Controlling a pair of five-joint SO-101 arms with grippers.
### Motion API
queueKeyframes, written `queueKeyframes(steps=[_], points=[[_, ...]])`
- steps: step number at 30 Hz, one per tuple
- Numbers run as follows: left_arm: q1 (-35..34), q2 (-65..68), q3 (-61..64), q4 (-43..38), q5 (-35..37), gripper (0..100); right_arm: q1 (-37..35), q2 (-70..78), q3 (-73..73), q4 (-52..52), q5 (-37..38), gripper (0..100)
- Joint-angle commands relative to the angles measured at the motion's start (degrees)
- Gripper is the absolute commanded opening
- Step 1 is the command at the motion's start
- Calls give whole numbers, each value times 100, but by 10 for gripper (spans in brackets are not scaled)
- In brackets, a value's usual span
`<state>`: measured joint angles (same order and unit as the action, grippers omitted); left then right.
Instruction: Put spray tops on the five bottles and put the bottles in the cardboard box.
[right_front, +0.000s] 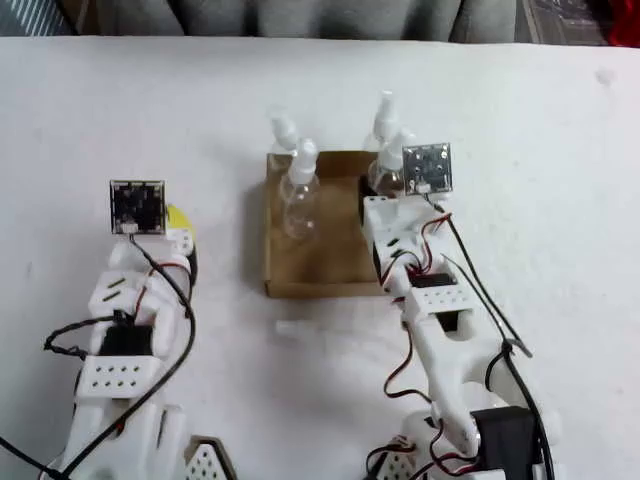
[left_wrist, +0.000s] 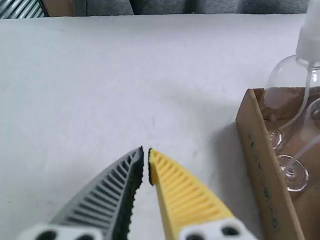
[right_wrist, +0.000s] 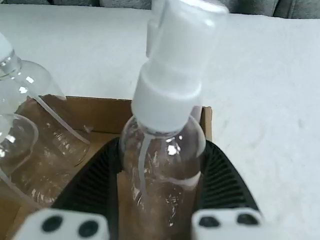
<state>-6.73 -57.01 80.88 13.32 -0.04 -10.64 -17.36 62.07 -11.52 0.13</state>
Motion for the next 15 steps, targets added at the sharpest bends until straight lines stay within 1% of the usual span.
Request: queueKeyframes(steps=[1, 7, 11, 15], points=[[-40, 40, -88, -185, 70, 20, -13, -22, -281, -84, 70, 15], [-40, 40, -79, -176, 70, 20, -127, 479, -448, -110, 70, 15], [-40, 40, -79, -176, 70, 20, -48, 813, -695, -110, 70, 15], [-40, 40, -79, -176, 70, 20, -4, 822, -712, -110, 62, 15]])
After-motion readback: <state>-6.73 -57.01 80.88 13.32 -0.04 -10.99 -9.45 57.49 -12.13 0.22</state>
